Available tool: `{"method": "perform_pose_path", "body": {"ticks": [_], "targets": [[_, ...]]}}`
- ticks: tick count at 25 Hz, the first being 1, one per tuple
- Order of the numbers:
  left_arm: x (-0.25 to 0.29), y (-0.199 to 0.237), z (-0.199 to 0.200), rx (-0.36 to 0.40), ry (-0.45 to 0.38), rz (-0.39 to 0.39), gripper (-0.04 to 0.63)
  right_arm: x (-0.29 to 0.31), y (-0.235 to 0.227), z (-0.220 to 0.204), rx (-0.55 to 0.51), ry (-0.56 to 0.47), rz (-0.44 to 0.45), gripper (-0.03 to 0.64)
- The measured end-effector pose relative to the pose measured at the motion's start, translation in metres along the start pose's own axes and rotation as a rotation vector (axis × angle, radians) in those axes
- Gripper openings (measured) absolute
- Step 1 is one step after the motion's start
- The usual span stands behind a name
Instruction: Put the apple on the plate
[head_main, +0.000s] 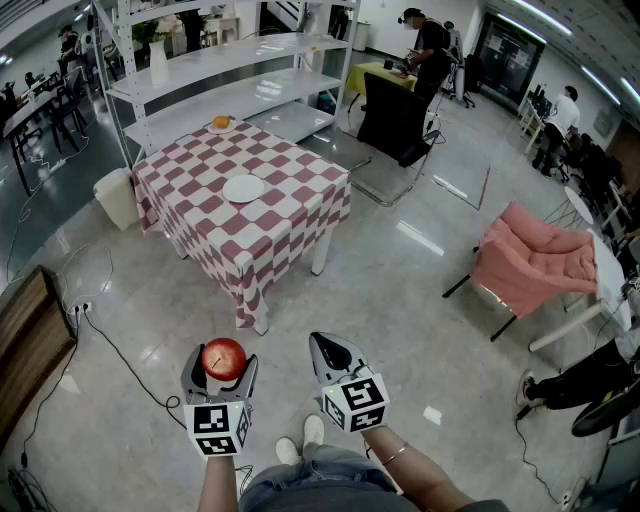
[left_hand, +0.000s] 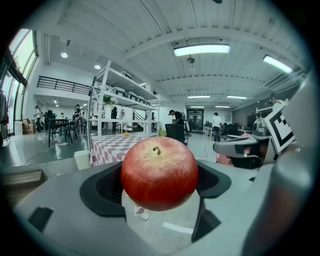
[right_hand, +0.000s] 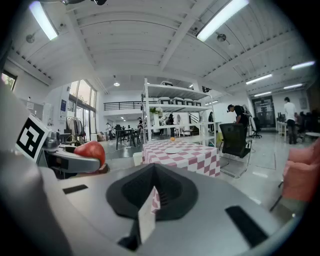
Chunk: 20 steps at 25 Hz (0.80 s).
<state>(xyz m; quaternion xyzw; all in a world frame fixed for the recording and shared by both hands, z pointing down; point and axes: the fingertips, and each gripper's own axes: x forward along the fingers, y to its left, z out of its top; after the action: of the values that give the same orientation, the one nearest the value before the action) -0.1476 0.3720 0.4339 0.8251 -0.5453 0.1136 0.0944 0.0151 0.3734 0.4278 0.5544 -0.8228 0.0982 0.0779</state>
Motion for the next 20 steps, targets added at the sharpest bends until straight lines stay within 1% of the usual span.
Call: {"method": "perform_pose_path", "body": {"ticks": [10, 17, 20], "targets": [[0.025, -0.019, 0.010, 0.015, 0.002, 0.001, 0.422, 0.006, -0.029, 0.004, -0.003, 0.003, 0.007, 0.008], [0.044, -0.029, 0.011, 0.012, 0.016, 0.004, 0.422, 0.011, -0.052, 0.001, 0.048, 0.007, 0.024, 0.009], [0.052, -0.033, 0.012, 0.009, 0.017, 0.009, 0.422, 0.013, -0.061, 0.001, 0.051, 0.002, 0.032, 0.011]]}}
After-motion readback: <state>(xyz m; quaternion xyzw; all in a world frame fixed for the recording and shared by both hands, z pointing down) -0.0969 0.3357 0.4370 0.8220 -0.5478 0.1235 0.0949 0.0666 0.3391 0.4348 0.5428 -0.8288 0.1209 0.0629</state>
